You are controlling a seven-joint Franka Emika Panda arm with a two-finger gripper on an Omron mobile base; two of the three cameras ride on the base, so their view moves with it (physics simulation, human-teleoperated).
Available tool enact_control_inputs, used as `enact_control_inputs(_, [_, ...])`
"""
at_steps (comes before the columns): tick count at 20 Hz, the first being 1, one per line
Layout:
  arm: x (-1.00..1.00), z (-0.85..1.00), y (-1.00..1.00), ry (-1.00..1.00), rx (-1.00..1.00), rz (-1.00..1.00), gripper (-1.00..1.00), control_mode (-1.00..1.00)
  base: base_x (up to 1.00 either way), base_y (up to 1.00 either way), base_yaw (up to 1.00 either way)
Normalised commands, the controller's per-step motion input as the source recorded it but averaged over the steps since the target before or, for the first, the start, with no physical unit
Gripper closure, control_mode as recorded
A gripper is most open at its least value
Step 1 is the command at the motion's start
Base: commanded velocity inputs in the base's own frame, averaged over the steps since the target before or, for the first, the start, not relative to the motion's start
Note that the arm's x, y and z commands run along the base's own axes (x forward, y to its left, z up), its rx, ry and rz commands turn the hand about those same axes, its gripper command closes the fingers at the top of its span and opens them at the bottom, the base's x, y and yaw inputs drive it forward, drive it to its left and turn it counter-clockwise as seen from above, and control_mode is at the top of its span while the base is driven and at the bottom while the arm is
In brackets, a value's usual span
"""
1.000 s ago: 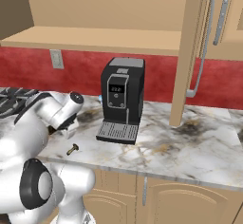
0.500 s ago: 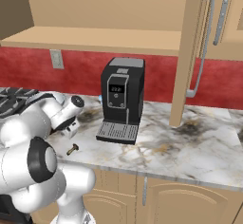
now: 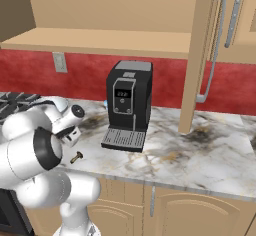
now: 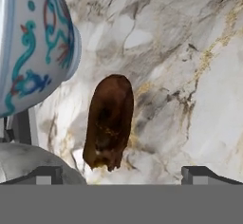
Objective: Pick both bowls and place them on the counter. Then place the sweet potato in one bowl and place the mushroom in the other bowl.
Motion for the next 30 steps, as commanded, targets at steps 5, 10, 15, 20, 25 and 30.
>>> enact_control_inputs(5, [0.20, -0.10, 0.16, 0.03, 0.00, 0.00, -1.00, -1.00, 0.00, 0.00, 0.00])
enact_control_inputs(10, [0.18, -0.15, 0.15, 0.03, 0.00, 0.00, -1.00, -1.00, 0.00, 0.00, 0.00])
enact_control_inputs(15, [0.11, -0.14, 0.15, 0.00, 0.00, 0.01, -1.00, -1.00, 0.00, 0.00, 0.00])
enact_control_inputs(20, [0.14, -0.21, 0.16, 0.00, 0.00, 0.02, -1.00, -1.00, 0.00, 0.00, 0.00])
enact_control_inputs(25, [0.07, -0.25, 0.03, 0.00, 0.00, 0.03, -1.00, -1.00, 0.00, 0.00, 0.00])
enact_control_inputs(30, [0.04, -0.26, 0.01, 0.00, 0.00, 0.03, -1.00, -1.00, 0.00, 0.00, 0.00])
